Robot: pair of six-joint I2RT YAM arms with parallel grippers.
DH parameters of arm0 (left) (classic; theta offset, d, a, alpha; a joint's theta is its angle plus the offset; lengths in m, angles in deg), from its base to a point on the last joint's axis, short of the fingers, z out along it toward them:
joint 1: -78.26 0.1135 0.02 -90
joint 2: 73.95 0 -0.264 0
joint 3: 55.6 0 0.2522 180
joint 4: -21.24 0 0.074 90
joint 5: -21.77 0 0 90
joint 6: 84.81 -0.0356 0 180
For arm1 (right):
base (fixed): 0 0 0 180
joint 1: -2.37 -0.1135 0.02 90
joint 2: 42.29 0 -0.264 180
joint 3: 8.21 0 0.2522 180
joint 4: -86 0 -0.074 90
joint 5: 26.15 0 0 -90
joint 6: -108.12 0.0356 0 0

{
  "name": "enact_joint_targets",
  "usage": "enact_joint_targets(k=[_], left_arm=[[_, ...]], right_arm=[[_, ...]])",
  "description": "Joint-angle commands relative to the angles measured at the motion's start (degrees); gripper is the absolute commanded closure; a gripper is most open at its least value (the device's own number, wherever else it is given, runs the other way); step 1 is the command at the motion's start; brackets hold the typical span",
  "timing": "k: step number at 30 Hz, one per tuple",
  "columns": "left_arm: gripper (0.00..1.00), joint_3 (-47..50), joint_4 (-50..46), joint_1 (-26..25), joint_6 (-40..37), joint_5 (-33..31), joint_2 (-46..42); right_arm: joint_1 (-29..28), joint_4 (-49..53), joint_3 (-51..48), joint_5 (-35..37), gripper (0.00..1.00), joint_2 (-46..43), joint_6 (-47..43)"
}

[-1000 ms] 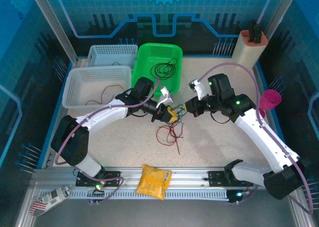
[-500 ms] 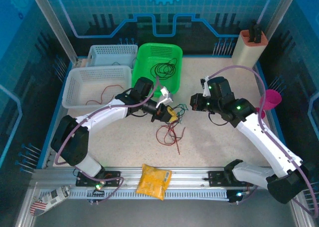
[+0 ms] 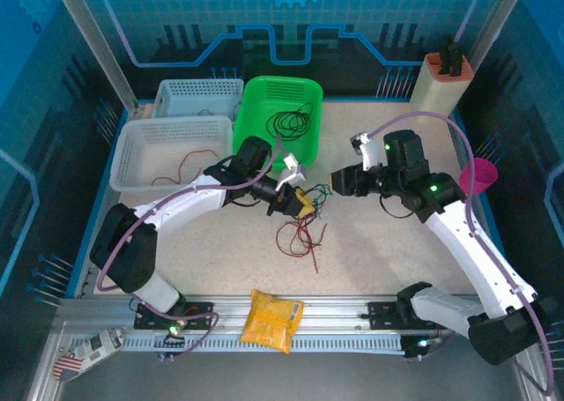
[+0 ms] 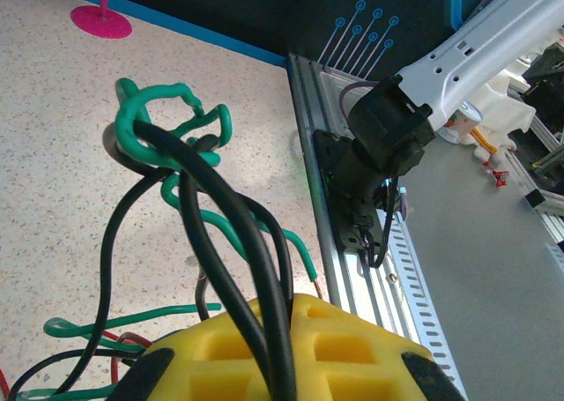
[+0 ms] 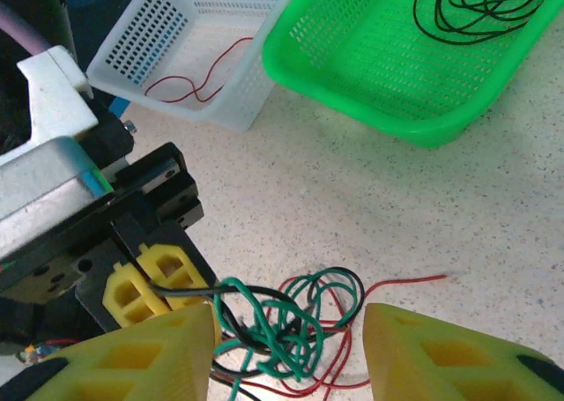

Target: Untangle the cables

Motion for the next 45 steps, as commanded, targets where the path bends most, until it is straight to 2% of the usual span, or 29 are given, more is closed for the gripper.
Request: enact_joint_targets(k=[1,3,6,9,12,17,22,27,33,40,45], left_arm=[[1.00,0.10,-0.48,-0.16,-1.96,1.94,-1.35],[1.00,0.26,-0.10,-0.19,-1.72,1.84,-1.39],[1.00,0.52,0.87,-0.17,-0.96,1.83,-1.29],[1.00,0.53,1.71,-0.15,-0.06,1.92,-1.09],[1.00,0.62,2.44,-0.21,0.55,1.98,-1.12],[1.00,0.97,3.48,-0.23,1.65,2.11,-1.20],[1.00,1.21,5.26,-0.15,3.39,2.19,-1.16],[1.00,1.57,6.99,-0.22,5.03,2.55,-1.10],[1.00,2.78,11.71,-0.08,8.82,2.47,-1.70],[1.00,6.63,30.43,0.46,23.42,3.29,-3.17],[1.00,7.99,34.12,0.42,25.44,2.58,-4.10]], right_arm=[[3.21,4.96,-0.03,-9.88,0.49,-1.34,-6.95],[3.44,3.27,-3.15,-13.08,0.49,-2.31,-2.15],[2.34,-2.57,-9.26,-13.18,0.52,-5.23,12.51],[-1.93,-7.96,-14.26,-7.31,0.56,-9.26,24.52],[-5.55,-10.56,-17.65,-2.75,0.55,-11.45,31.94],[-7.70,-17.16,-22.18,-1.68,0.54,-11.58,40.17],[-10.03,-20.55,-23.15,0.29,0.57,-10.98,42.10],[-10.73,-24.48,-24.31,-0.24,0.66,-9.87,43.46],[-12.79,-24.75,-24.69,0.96,1.00,-10.05,41.96],[-13.94,-27.87,-26.28,0.34,1.00,-10.13,39.86],[-15.94,-30.21,-24.59,-0.45,1.00,-7.70,36.46]])
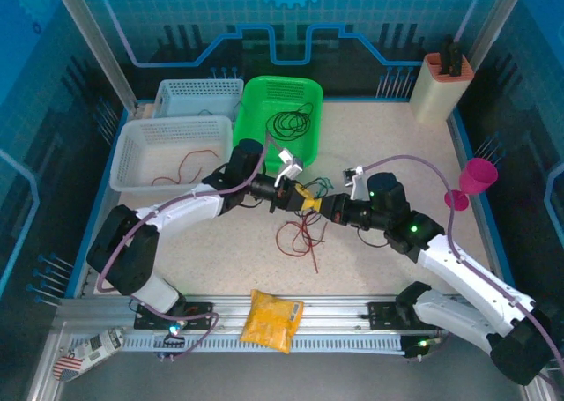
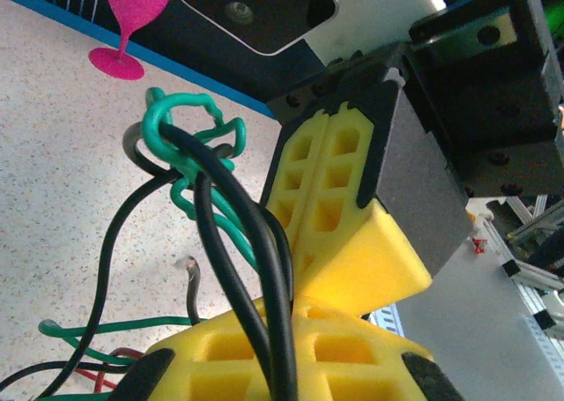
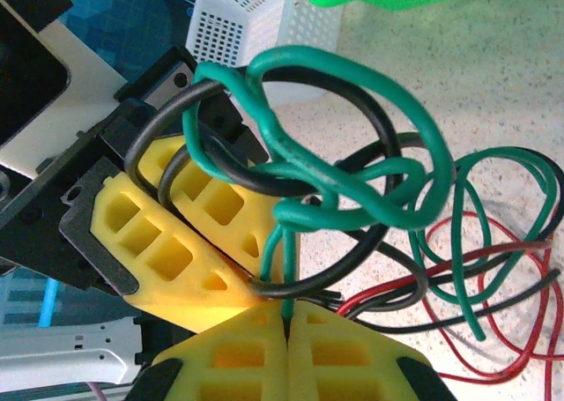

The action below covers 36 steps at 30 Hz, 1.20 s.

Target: Untangle the cables

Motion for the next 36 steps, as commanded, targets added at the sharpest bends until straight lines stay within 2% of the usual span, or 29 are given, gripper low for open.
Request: enact_joint_targets(k=[1,6,13,23,27,30,36], left_arm=[[1.00,0.11,9.22,-0.34,3.28,0.99,-2.70],[1.00,0.43,10.79,-0.26,4.63,0.90,-3.25],[1.00,1.61,23.00,1.80,14.62,4.22,-2.77],[1.00,1.34,19.31,2.27,12.07,5.82,-4.51],[1.00,1.01,19.26,2.23,12.74,6.80,-4.68],[1.00,0.90,19.69,2.17,13.18,6.88,-4.47],[1.00,0.43,20.21,1.32,13.64,7.55,-3.36]], right_arm=[[-3.32,-2.99,1.48,-3.21,1.00,2.63,-3.70],[-4.29,-0.26,2.39,-2.69,1.00,3.53,-5.18],[-4.30,10.60,1.59,4.62,1.00,-1.35,-12.42],[2.22,17.75,3.61,6.22,1.00,-3.29,-21.76],[4.54,18.22,3.62,6.13,1.00,-4.25,-23.48],[4.54,15.42,3.00,2.93,1.00,-4.57,-24.35],[-1.00,8.50,1.68,2.32,1.00,-3.93,-24.70]])
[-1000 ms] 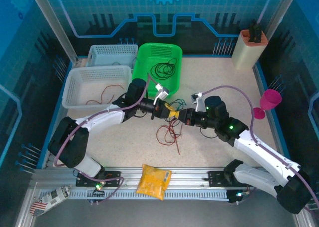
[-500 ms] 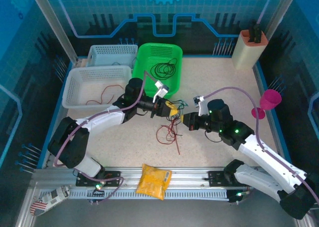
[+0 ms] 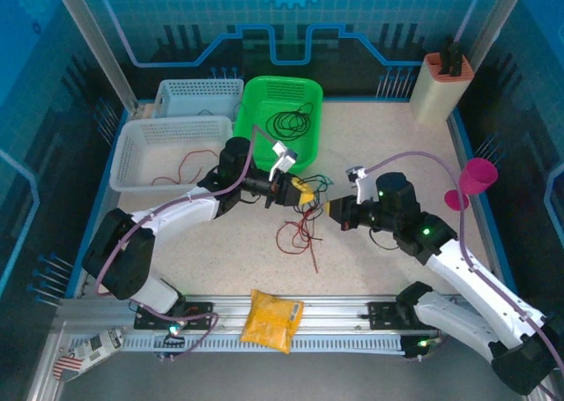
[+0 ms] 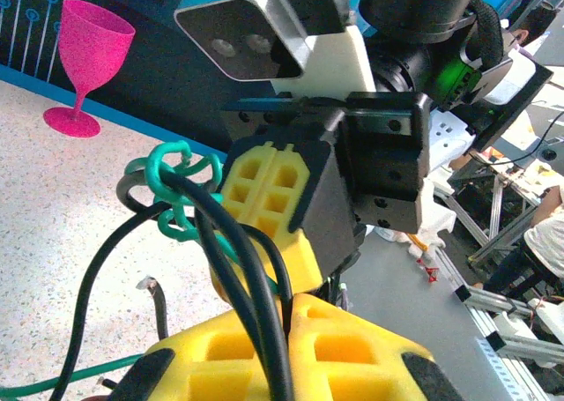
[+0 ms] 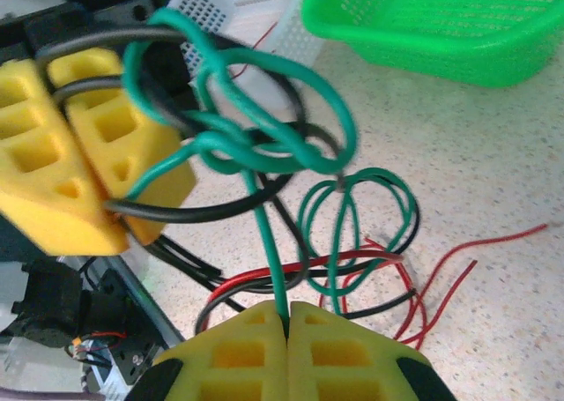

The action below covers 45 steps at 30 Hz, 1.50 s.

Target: Untangle the cables

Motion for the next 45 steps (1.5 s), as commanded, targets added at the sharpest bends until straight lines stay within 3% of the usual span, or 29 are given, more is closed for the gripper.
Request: enact_joint_targets(k=[1,13,45], left_arm=[[1.00,-2.08,4.04,-0.11,0.33,1.66,-1.39],[1.00,-2.17,1.53,-0.81,-1.06,2.24,-1.48],[1.00,-2.10,-0.17,-1.47,-2.19,2.57,-0.78]], right_arm=[[-3.64,-1.94,-1.19,0.34,1.00,0.85,-1.54],[-6.40,-8.28,-1.19,9.82,1.00,0.95,-2.11],[-6.01,-24.90,0.78,15.76,1.00,2.33,-5.01]])
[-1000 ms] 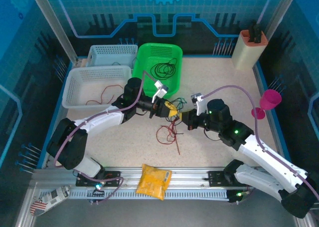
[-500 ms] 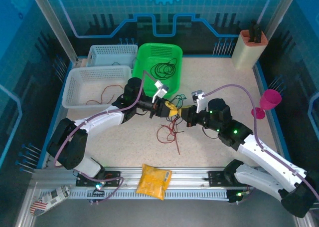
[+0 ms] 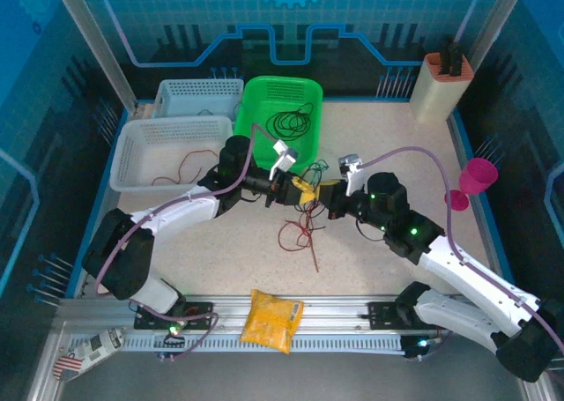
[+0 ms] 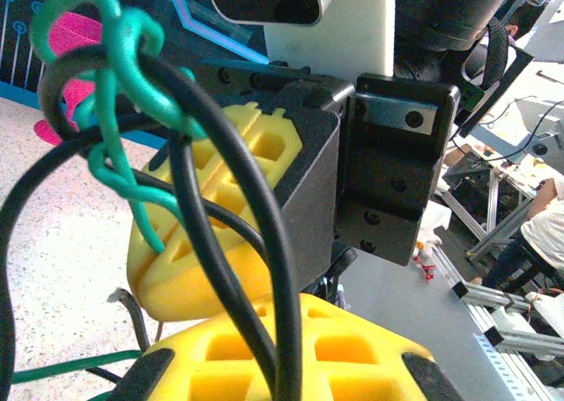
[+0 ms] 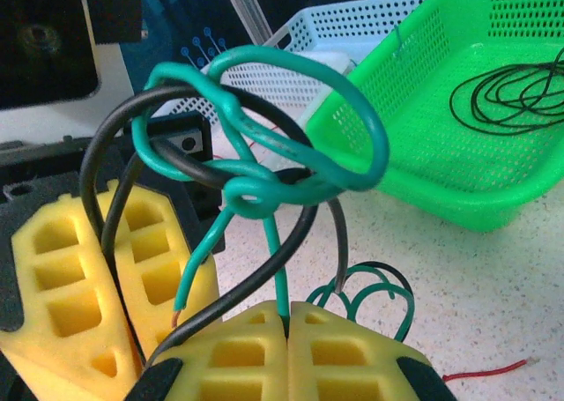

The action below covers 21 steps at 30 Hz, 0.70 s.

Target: Untangle the cables

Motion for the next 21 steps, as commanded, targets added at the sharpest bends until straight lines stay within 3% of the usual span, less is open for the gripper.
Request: enact_joint_targets(k=[1,4,9,12,17,21], left_arm=[[1.00,-1.10,-0.12,-0.99,-1.77,1.89,-0.79],[1.00,-1.02,-0.29,-0.99,-2.27,1.30,-0.97],[1.00,-0.56,-1.69,-0.33,-5.13,-2.08,-1.80],[1.00,-1.15,-3.61,0.61,-6.83,-3.06,-1.91],[1.00,-2.01,-8.93,1.06,-11.72,-3.56,-2.15],[1.00,-1.72,-14.51,0.78,-17.85,-4.05,-2.85]], right_arm=[[-0.26,-7.61,1.90,1.69,1.00,-0.79,-0.91],[-0.26,-2.32,3.19,0.24,1.00,-0.93,-1.75],[0.20,9.23,2.23,-0.64,0.65,-6.60,-3.08],[1.89,17.93,1.99,-3.86,0.53,-10.52,-4.46],[8.34,29.44,4.83,-13.10,0.45,-15.00,-9.85],[17.71,30.44,7.46,-27.31,0.50,-11.36,-8.43]])
